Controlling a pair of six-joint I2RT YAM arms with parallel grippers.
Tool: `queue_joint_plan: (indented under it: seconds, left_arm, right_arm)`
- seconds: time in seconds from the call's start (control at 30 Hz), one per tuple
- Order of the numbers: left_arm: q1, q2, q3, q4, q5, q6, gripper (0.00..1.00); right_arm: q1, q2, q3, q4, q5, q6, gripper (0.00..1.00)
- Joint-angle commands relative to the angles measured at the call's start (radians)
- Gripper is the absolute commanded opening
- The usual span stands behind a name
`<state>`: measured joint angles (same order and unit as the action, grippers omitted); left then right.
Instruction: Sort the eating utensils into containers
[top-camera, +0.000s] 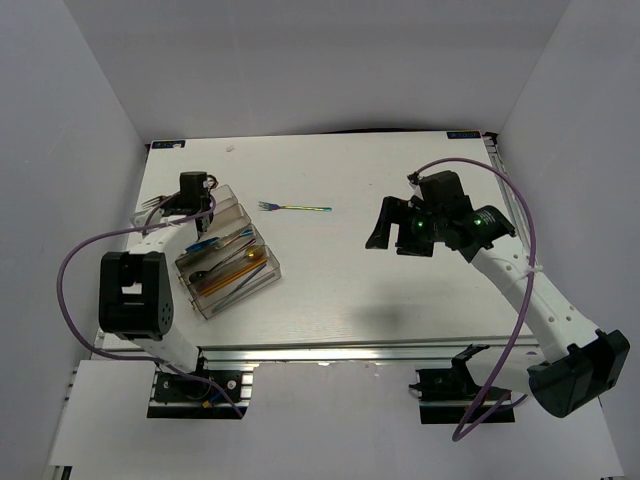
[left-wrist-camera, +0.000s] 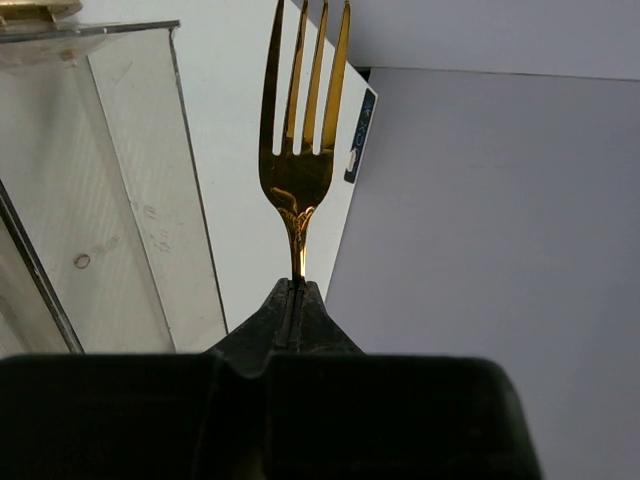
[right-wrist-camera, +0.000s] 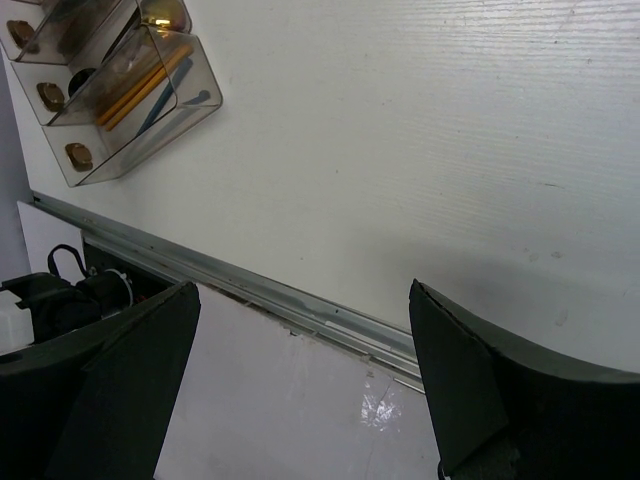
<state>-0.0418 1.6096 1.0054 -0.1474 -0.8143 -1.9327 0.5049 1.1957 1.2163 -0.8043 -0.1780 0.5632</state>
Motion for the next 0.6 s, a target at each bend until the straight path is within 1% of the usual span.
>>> queue_joint_plan:
  seconds: [0.0, 0.1, 0.17, 0.2, 0.27, 0.3, 0.37, 0.5, 0.57]
  left_arm:
    - [0.005, 0.022, 0.001, 0.042, 0.013, -0.026, 0.00]
    - [0.005, 0.035, -0.007, 0.023, 0.040, -0.040, 0.00]
    - [0.005, 0.044, -0.028, 0.049, 0.059, -0.043, 0.00]
    - [0.005, 0.047, -0.030, 0.052, 0.064, -0.051, 0.08]
    - [0.005, 0.058, -0.034, 0.068, 0.079, -0.043, 0.16]
    - [0.005, 0.062, -0.028, 0.057, 0.084, -0.034, 0.18]
    - [0.005, 0.072, -0.001, 0.016, 0.092, -0.023, 0.17]
    - [0.005, 0.062, -0.030, 0.026, 0.115, -0.058, 0.17]
    - [0.005, 0.055, -0.024, 0.002, 0.112, -0.063, 0.17]
  right_arm:
    - [-0.002, 0.002, 0.052, -0.019, 0.005, -0.031, 0.89]
    - [-0.002, 0.002, 0.057, -0.024, 0.015, -0.036, 0.89]
    - [-0.002, 0.005, 0.055, -0.027, 0.017, -0.037, 0.89]
    - [-0.002, 0.007, 0.055, -0.024, 0.012, -0.037, 0.89]
    - [-0.002, 0.008, 0.054, -0.021, 0.011, -0.037, 0.89]
    - [-0.002, 0.010, 0.052, -0.019, 0.011, -0.037, 0.89]
    - [-0.002, 0.013, 0.048, -0.015, 0.012, -0.037, 0.89]
    - [-0.002, 0.016, 0.040, -0.003, 0.003, -0.036, 0.89]
    - [-0.002, 0.019, 0.040, 0.001, 0.002, -0.034, 0.89]
